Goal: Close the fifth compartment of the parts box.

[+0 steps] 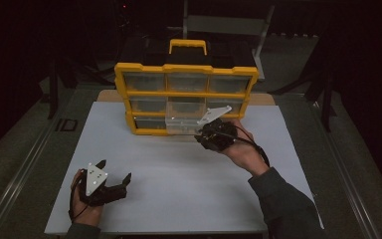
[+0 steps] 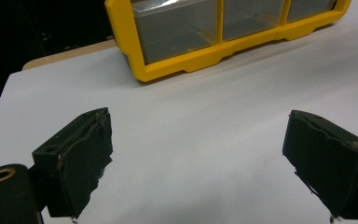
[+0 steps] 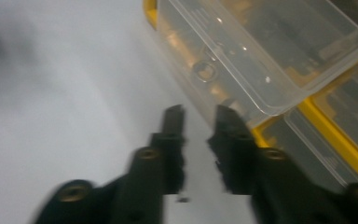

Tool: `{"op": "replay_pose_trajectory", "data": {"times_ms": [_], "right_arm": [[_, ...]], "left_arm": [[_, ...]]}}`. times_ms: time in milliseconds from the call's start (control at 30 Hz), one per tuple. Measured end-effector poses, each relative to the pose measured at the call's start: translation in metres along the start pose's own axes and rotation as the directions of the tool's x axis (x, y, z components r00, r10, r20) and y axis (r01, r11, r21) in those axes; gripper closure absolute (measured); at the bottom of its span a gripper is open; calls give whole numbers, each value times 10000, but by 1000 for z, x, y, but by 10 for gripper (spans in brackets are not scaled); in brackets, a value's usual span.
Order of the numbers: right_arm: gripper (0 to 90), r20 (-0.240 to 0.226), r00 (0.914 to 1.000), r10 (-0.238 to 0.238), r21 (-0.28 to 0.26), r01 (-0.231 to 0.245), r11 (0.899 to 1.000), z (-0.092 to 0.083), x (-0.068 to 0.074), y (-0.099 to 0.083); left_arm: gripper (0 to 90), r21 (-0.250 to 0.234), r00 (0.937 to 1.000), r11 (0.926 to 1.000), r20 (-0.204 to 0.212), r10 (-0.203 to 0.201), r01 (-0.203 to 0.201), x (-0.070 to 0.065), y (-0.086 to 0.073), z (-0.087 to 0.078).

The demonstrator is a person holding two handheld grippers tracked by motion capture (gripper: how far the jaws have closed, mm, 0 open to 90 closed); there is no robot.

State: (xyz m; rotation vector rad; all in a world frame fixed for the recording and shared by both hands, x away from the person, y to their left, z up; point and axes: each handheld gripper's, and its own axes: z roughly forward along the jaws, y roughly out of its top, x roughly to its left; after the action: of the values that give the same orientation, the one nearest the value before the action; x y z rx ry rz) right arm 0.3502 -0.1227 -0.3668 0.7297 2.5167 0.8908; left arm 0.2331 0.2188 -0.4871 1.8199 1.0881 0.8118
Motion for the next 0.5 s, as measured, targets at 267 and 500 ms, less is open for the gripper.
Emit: {"op": "replay_pose_trajectory", "data": {"times_ms": [267,500], "right_arm": [[900,718,9974,-40,-242,58,9997,11,4,-3],[900,936,9956,86,-436,-45,9990,16,2,-1]], "left_arm": [[76,-8,10000,10000,-4,0,0,0,0,0],[77,0,10000,10000,4,-10,10,0,0,0]]}}
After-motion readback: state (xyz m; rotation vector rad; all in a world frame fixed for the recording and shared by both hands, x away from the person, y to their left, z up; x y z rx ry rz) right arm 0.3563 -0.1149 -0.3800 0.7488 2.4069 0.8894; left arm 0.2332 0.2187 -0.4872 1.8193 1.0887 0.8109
